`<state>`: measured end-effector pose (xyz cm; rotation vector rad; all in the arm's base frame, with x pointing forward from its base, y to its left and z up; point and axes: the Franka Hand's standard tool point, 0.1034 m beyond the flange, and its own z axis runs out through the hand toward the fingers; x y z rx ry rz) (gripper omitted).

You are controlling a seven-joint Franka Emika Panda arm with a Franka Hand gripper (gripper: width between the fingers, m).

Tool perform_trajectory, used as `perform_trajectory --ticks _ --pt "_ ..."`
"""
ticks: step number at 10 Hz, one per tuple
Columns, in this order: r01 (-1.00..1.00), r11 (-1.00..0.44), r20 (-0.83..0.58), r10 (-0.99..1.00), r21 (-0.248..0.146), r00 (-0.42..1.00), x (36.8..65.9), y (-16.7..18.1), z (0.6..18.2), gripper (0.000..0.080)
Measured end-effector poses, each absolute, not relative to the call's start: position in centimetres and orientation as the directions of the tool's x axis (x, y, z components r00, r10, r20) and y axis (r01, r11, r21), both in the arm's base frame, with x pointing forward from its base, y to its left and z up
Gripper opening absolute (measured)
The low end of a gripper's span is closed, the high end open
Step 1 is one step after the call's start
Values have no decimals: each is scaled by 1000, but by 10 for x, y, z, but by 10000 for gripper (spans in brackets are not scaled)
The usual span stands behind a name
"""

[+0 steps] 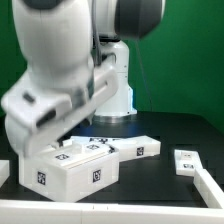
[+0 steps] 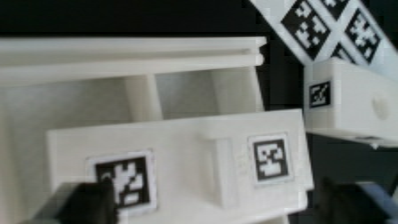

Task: Assemble cabinet

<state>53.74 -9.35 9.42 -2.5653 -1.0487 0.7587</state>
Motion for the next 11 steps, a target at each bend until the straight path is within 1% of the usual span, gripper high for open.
perform_trajectory --ticks 1,2,3,4,5,6,7,8,9,11 --pt "588 -711 -319 701 -385 638 531 -92 96 646" --pt "574 -715 -322 695 -399 643 519 -92 92 646" --pt "576 -713 -321 697 -400 641 521 -92 91 769" --pt "577 -713 -321 698 -399 641 522 -91 91 794" --pt "577 -713 -321 698 -400 640 521 -91 91 794" --pt "586 -719 -301 691 -373 657 527 -91 91 799" --pt "614 -738 -223 672 -280 706 535 -90 97 799" --pt "606 -764 -139 640 -220 756 525 -85 95 796" --pt "592 -774 -150 628 -225 763 510 -83 87 796" --pt "593 -772 -153 630 -229 761 514 -83 88 796"
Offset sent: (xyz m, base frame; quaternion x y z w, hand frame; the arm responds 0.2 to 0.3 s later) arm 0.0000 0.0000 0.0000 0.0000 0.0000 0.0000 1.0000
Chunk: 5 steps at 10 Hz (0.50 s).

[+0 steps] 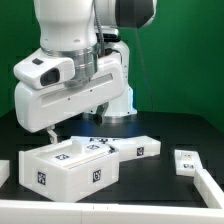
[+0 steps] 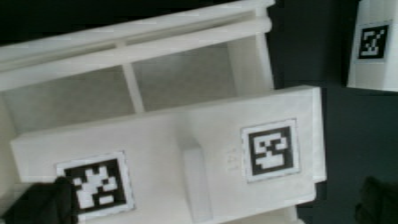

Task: Assemble cabinet

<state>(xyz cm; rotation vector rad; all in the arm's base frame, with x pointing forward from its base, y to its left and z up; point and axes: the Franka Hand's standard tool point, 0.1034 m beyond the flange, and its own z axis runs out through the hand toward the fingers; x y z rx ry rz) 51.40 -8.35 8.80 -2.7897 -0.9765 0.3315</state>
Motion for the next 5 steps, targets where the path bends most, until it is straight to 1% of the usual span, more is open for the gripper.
perform_trajectory --ticks 1,2,4,5 --pt "593 -772 -154 630 -230 761 513 -83 87 796" --pt "626 -753 -121 653 -200 747 521 -85 85 796" --pt "739 -671 -11 741 -65 672 540 -91 79 796" --pt "750 -659 -7 751 -58 660 539 -93 74 796"
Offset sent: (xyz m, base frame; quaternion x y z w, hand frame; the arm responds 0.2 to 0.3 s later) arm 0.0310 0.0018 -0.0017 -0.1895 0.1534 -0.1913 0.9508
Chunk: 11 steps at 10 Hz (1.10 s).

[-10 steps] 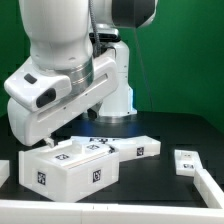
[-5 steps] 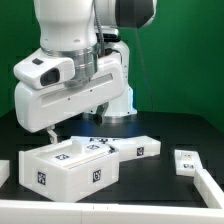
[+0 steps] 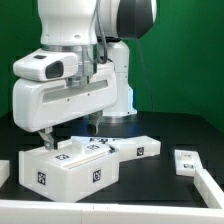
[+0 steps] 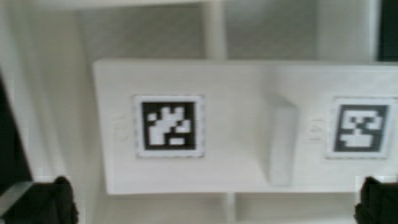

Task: Assemble cabinet

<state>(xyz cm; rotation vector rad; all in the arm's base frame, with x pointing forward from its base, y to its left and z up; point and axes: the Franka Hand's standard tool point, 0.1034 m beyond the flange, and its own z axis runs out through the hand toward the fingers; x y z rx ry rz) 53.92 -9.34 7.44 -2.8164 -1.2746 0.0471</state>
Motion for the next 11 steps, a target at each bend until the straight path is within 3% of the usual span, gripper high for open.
perform_trajectory --ticks 3,7,10,11 --pt "730 -678 -25 734 -79 679 529 -90 62 796" --pt "731 -678 -28 734 -83 678 527 -85 60 758" --pt "731 -678 -28 734 -84 678 527 -85 59 329" --pt "738 -670 -27 742 -82 670 527 -85 59 329"
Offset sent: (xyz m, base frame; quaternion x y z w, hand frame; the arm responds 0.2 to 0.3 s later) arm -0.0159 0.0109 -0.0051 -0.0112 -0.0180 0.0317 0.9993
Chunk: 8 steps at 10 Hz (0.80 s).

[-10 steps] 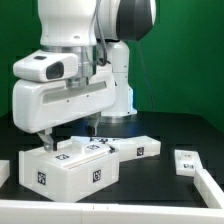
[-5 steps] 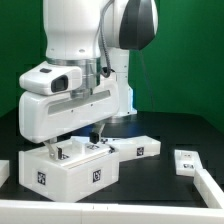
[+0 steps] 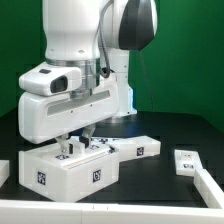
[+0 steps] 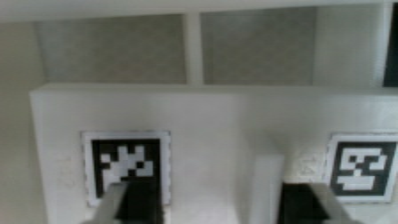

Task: Assemble cabinet

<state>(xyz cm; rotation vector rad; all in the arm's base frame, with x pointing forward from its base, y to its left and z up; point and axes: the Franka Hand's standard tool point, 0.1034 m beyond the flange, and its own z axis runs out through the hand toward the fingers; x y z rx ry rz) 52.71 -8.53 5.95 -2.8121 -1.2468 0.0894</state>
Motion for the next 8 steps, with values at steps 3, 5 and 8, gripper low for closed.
perform_trajectory --ticks 3,5,8 --pt "761 -647 -1 762 -41 647 522 -74 78 59" --pt "728 -683 -5 729 -48 684 501 -55 89 59" --pt "673 -737 -11 675 -53 738 485 -30 93 59"
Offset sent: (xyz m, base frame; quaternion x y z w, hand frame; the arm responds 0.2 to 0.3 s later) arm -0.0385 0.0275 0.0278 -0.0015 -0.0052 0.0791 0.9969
